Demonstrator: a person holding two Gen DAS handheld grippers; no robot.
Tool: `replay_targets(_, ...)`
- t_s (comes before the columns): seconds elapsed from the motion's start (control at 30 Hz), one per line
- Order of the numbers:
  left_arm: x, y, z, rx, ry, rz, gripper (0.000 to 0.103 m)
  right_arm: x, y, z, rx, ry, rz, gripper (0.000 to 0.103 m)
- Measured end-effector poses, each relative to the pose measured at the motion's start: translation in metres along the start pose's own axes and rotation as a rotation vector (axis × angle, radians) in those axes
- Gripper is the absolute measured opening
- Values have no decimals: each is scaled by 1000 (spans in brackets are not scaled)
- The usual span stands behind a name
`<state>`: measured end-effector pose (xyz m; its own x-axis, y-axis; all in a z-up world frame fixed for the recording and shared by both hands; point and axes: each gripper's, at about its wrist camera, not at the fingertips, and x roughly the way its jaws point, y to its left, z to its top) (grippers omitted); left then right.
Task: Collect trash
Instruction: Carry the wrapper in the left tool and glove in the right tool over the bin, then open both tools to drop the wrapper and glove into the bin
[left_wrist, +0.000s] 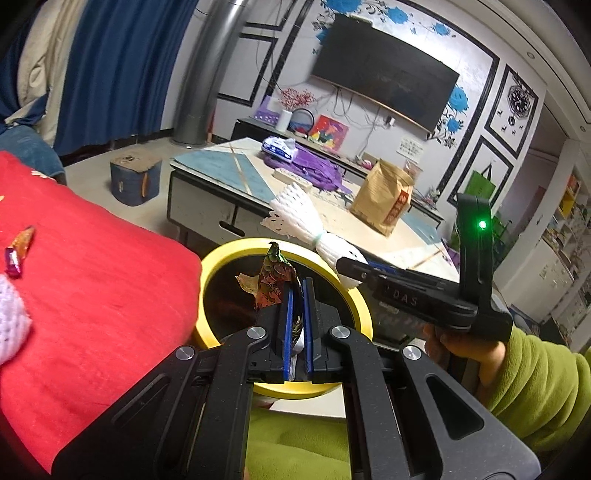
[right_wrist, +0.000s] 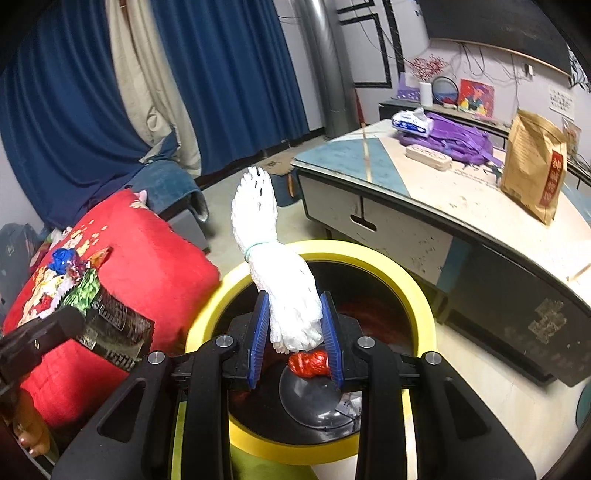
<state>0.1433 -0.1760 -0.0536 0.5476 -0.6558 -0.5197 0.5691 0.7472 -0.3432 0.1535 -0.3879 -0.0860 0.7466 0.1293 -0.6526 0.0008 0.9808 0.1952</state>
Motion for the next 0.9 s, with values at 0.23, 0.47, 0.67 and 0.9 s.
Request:
replay_targets(0.23,17,-8,-4,25,34,-3,2,9,-5,-2,14,35,-11,29)
replay_targets(0.47,30,-8,-5,27,61,0,2,15,-16,-2,55,44,-11,29)
replay_targets(0.67,40,-7,-4,22,79,-2,2,21,-23,-3,85,65,-37,33)
replay_targets(0.9,41,-1,-2,-2,72,10,41,21,-33,-4,118,50,-75,56)
